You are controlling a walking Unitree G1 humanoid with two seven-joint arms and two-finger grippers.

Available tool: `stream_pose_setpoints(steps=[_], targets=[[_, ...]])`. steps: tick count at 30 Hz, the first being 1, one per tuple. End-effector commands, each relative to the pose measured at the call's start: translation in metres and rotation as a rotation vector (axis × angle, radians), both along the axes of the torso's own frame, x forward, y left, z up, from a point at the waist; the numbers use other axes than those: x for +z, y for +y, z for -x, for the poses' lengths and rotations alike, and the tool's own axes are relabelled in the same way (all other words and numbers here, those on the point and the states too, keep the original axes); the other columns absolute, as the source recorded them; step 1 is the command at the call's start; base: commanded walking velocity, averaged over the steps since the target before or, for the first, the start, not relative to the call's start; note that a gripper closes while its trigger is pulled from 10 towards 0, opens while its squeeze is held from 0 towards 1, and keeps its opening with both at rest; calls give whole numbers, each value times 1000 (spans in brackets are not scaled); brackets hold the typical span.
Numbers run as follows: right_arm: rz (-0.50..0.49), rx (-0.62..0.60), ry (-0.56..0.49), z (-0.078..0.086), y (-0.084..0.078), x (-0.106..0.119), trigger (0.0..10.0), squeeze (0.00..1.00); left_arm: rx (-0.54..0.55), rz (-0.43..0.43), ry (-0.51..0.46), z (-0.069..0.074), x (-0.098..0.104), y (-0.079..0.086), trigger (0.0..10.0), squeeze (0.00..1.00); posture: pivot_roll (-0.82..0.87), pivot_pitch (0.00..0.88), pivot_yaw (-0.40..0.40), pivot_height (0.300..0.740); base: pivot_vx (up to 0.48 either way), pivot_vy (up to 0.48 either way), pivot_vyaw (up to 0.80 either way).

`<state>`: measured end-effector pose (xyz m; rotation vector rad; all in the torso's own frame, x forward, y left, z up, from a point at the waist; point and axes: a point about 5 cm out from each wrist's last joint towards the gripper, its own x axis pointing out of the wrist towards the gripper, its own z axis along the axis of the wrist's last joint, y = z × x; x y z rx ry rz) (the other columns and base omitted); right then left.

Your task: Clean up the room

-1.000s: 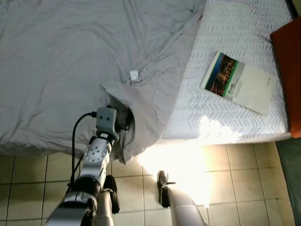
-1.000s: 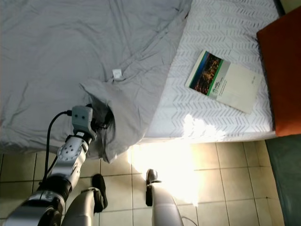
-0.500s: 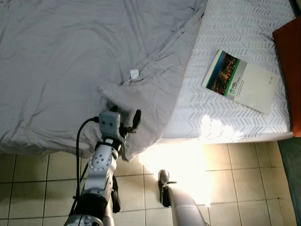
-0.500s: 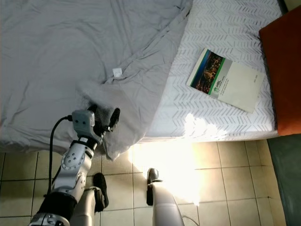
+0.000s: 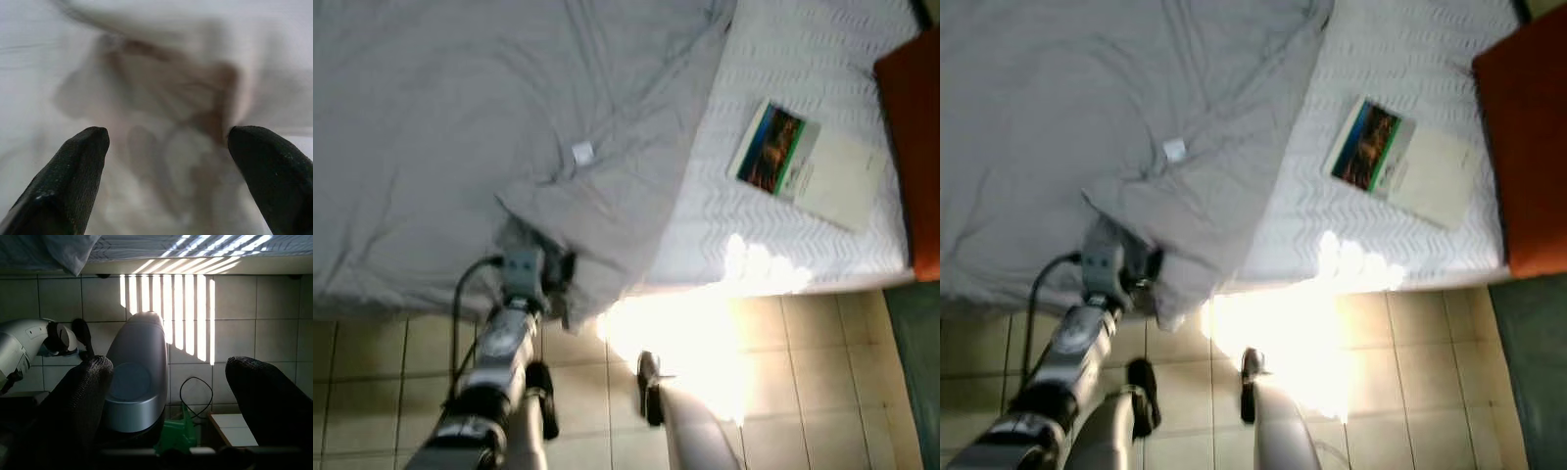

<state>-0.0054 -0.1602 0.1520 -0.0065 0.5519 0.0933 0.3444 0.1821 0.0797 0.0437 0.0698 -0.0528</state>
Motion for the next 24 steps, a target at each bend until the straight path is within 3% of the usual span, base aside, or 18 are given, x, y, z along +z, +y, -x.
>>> stream_pose_setpoints(steps=[1,4,5,6,12,13,14,15,16,17,19,20,21,23,24], targets=[[7,19,52,8,-1,-4,10000,0,10,-8,123,10,-24,-5,10000,0,-428,596,-128,740,0,0,0],[7,22,54,8,-1,-4,10000,0,9,-6,155,8,-26,-8,9843,0,-432,598,-129,740,0,0,0],[8,24,55,8,-1,-3,10000,0,1,-19,179,6,-27,-12,5373,0,-439,597,-132,740,0,0,0],[9,25,54,7,-1,-3,10000,0,-3,-21,191,4,-27,-15,0,0,-438,594,-131,740,0,0,0],[17,26,53,8,-2,-3,10000,0,-36,5,191,-3,-20,-30,0,0,-444,580,-131,740,0,0,0],[21,24,52,8,-2,-3,10000,0,-73,27,131,-11,-7,-40,2784,0,-433,593,-119,740,0,0,0],[21,24,52,8,-2,-3,10000,0,-73,27,131,-11,-7,-40,2784,0,-433,593,-119,740,0,0,0],[22,23,53,9,-2,-3,10000,0,-96,36,91,-14,0,-44,4745,0,-429,593,-120,740,0,0,0],[22,23,53,9,-2,-3,10000,0,-96,36,91,-14,0,-44,4745,0,-429,593,-120,740,0,0,0],[20,22,54,9,-1,-5,10000,0,-116,30,42,-15,7,-46,10000,0,-421,589,-111,740,0,0,0],[16,21,53,9,0,-6,10000,0,-127,6,-11,-13,9,-44,10000,0,-416,585,-106,740,0,0,0],[14,19,51,9,0,-6,10000,0,-128,-10,-45,-10,11,-43,10000,102,-408,579,-100,740,0,0,0],[12,17,51,9,1,-6,10000,0,-135,-14,-79,-7,13,-42,10000,1000,-406,578,-98,740,0,0,0],[10,17,51,9,1,-7,10000,0,-137,-7,-118,-4,16,-40,10000,1000,-405,576,-98,740,0,0,0],[8,17,52,10,1,-7,10000,0,-143,40,-181,4,24,-40,10000,1000,-402,576,-98,740,0,0,0]])
